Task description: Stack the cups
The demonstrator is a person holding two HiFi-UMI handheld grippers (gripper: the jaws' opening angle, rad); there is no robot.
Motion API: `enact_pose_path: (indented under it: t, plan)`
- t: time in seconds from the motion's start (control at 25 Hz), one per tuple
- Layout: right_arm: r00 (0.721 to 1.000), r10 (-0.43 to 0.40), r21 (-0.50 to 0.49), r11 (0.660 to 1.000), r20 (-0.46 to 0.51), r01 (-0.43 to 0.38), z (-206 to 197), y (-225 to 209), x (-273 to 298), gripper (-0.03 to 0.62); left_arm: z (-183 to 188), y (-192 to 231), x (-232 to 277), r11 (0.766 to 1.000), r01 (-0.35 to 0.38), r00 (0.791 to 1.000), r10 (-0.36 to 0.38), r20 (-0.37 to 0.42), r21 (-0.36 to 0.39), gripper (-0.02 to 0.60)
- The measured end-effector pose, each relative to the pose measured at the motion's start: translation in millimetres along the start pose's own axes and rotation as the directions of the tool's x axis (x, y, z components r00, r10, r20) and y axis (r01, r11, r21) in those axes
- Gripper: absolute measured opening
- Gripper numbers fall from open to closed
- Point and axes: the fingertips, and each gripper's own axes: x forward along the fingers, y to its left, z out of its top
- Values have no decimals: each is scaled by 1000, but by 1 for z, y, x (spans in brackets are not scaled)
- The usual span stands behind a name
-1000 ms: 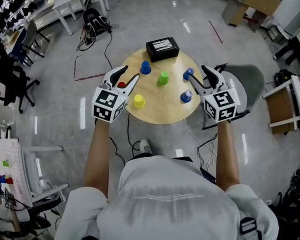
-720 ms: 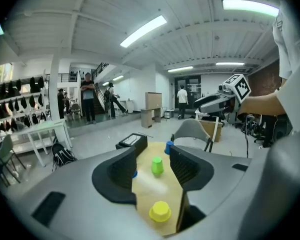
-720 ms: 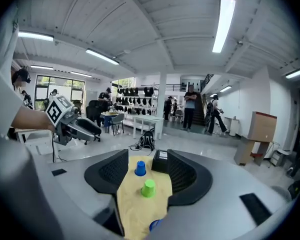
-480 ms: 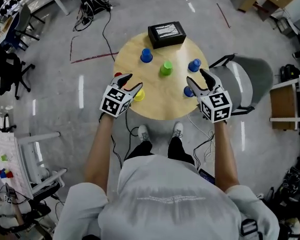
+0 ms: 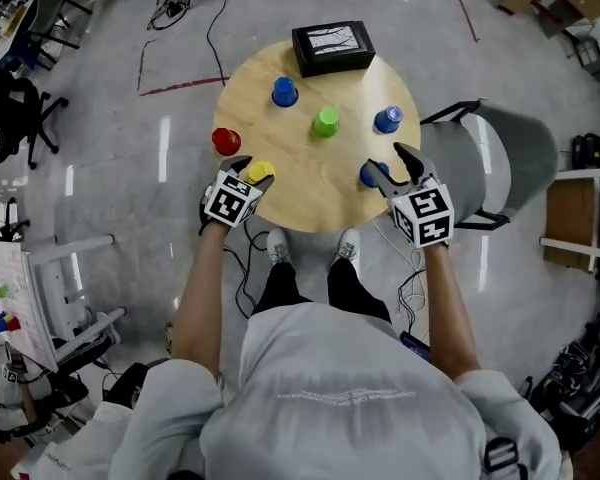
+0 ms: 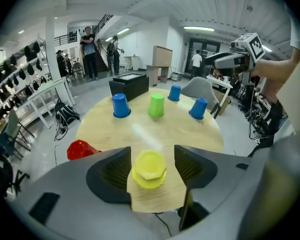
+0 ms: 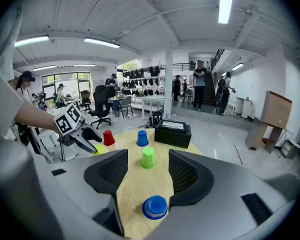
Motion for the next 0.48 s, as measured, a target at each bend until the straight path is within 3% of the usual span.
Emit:
enact_pose_path:
  t: [0.24, 0.32, 0.48]
  plan:
    - [999, 22, -5, 1000, -24, -23, -15, -1, 2, 262, -30, 3, 17, 999, -30, 997, 27, -75, -41, 285]
    - [999, 23, -1, 1000, -26, -23, -17, -1, 2, 262, -37, 9, 22, 997, -54, 996, 50, -74, -58, 260]
    - [1000, 17, 10, 1000, -26, -16, -21, -4, 0, 264, -21, 11, 14, 995, -65, 997, 61, -50, -71, 233]
